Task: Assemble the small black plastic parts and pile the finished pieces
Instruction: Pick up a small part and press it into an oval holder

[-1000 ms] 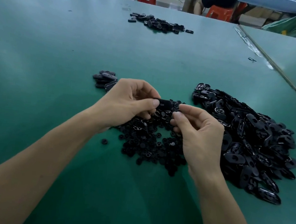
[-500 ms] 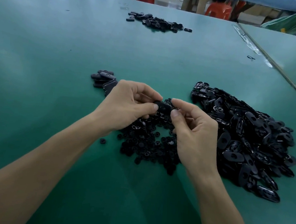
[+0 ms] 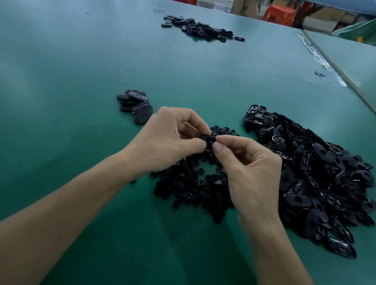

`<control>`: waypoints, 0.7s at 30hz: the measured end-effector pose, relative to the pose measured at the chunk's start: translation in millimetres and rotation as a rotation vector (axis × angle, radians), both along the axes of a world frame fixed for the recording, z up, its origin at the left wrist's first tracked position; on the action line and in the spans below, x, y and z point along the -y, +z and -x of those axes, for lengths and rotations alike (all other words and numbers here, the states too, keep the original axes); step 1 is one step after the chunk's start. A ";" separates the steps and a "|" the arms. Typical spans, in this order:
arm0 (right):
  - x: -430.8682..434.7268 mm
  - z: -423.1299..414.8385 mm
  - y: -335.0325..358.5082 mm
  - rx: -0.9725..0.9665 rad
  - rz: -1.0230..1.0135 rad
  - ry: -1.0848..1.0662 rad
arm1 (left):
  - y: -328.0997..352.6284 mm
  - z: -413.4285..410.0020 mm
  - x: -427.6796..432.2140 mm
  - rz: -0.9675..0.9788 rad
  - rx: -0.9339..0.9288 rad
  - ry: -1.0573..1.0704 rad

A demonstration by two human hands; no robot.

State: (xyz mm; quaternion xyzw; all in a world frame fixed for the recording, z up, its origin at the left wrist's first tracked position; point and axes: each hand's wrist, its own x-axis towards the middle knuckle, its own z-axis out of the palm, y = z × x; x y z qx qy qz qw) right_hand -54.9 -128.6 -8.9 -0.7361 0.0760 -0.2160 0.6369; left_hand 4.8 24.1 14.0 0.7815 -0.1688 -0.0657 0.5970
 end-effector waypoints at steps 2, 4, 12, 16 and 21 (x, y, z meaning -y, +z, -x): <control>-0.3 0.2 -0.4 -0.009 0.015 0.003 | -0.5 0.1 0.6 0.004 0.001 -0.013; -0.3 0.4 -0.8 -0.017 0.034 0.006 | -0.9 -0.3 0.8 0.011 -0.002 -0.020; 2.3 0.0 -1.4 -0.041 0.042 0.021 | -1.7 -2.0 1.2 0.024 -0.020 -0.057; 0.8 -1.0 -1.9 -0.060 0.046 0.023 | -0.9 -2.2 0.7 0.008 -0.013 -0.080; -1.6 -1.3 -3.1 -0.059 0.024 0.008 | -4.1 0.2 1.4 -0.041 0.031 -0.092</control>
